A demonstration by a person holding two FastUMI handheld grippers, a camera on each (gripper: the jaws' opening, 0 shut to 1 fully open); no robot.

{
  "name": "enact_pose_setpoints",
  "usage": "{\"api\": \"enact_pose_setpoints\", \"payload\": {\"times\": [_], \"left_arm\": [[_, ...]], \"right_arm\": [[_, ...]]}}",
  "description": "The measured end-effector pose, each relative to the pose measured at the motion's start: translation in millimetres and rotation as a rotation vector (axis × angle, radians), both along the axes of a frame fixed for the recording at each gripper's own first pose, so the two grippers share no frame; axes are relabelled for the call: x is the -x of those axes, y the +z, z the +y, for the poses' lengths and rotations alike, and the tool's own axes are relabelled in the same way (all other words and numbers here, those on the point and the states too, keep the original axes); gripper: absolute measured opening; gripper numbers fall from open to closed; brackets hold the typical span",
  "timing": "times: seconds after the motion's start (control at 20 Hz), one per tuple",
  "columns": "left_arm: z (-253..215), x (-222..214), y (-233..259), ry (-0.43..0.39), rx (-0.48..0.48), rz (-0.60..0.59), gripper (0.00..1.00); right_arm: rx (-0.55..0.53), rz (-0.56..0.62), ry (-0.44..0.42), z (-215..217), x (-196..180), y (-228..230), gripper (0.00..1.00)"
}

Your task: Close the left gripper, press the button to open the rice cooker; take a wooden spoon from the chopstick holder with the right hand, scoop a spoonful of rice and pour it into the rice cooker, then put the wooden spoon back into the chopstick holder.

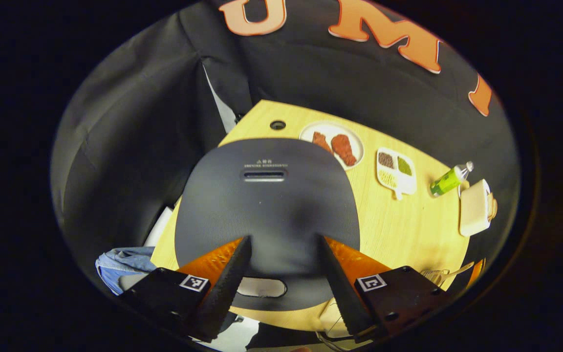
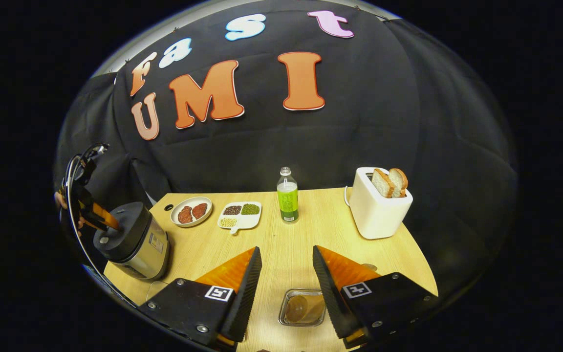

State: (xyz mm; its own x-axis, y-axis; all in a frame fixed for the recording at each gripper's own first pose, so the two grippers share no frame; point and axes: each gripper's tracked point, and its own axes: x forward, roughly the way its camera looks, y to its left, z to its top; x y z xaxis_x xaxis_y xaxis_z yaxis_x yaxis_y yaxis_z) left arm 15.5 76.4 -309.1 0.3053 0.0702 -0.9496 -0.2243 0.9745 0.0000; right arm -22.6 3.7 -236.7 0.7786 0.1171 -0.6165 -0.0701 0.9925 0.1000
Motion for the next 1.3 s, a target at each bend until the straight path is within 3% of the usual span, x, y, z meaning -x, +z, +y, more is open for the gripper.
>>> {"api": "enact_pose_setpoints", "payload": {"times": [0.2,0.35,0.45,0.55,0.65,1.05,1.3], "left_arm": [[-5.0,-0.4,-0.9,0.019,0.031,0.115,0.96],[-5.5,-5.2,-3.2,0.023,0.024,0.086,0.94],[-5.5,-7.6,0.3,0.003,-0.008,-0.011,0.96],[-7.8,-11.1,3.1,0.052,-0.013,-0.134,0.95],[-35.9,-18.8,25.9,0.082,0.112,-0.267,0.94],[-63.2,-34.4,199.2,-0.170,-0.022,-0.858,0.91],[-86.3,-33.6,249.8,-0.243,-0.048,-1.064,0.91]], "right_arm": [[0.016,0.006,0.028,7.2,0.3,-1.8,0.67],[0.009,-0.011,0.031,15.5,-1.9,4.2,0.67],[0.000,-0.045,0.037,20.5,-5.0,16.9,0.67],[0.018,-0.080,0.048,20.8,-9.2,27.8,0.67],[0.039,-0.122,0.048,17.1,-14.4,45.2,0.66],[0.082,-0.334,0.057,21.1,-29.4,123.7,0.70],[0.067,-0.434,0.057,26.3,-31.3,164.3,0.71]]}}
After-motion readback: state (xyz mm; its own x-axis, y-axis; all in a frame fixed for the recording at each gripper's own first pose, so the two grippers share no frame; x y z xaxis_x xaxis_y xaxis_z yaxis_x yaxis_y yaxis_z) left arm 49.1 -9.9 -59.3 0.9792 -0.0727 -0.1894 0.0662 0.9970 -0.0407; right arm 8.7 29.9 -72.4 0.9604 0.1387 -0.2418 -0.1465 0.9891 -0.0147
